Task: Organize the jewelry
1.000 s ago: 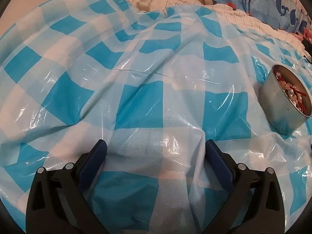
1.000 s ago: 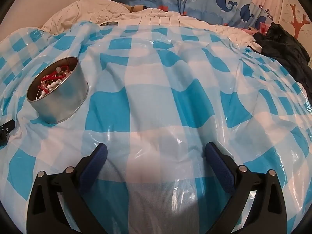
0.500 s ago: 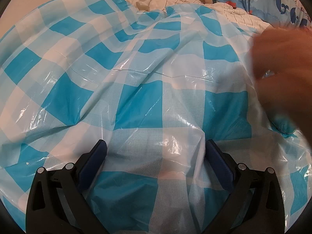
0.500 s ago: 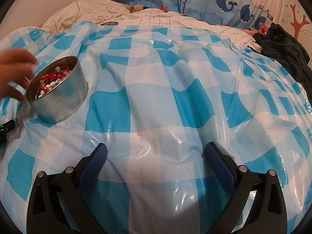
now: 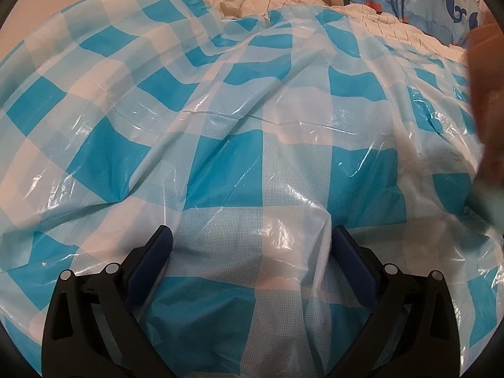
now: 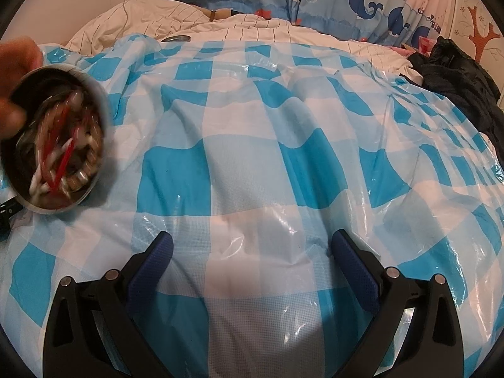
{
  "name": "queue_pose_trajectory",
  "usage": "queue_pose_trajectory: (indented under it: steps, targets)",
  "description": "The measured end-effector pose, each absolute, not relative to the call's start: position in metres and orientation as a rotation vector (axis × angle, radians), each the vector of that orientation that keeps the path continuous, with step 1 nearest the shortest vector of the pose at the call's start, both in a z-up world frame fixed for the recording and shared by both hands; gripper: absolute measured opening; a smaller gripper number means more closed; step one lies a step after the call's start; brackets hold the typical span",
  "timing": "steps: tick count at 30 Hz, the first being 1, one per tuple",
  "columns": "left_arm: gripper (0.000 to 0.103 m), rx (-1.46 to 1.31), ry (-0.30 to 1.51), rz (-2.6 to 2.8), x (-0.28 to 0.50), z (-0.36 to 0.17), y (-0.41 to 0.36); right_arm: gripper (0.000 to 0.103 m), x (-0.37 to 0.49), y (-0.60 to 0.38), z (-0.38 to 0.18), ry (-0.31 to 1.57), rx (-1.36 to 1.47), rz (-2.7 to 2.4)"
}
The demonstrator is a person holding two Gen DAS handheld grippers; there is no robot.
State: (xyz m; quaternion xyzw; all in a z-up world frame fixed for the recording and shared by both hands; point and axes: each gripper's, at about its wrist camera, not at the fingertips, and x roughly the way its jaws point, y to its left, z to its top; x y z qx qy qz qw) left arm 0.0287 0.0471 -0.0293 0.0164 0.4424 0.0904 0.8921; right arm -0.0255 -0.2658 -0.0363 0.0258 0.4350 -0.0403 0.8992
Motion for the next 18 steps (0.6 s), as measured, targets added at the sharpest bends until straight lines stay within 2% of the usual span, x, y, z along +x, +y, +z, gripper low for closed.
queue_pose_trajectory:
  steps: [18]
  targets:
    - [0.096, 0.040, 0.919, 0.192, 0.0290, -0.0293, 0.0466, 0.096, -0.0248, -0.2664, -0.0361, 0.901, 0.050, -0.087]
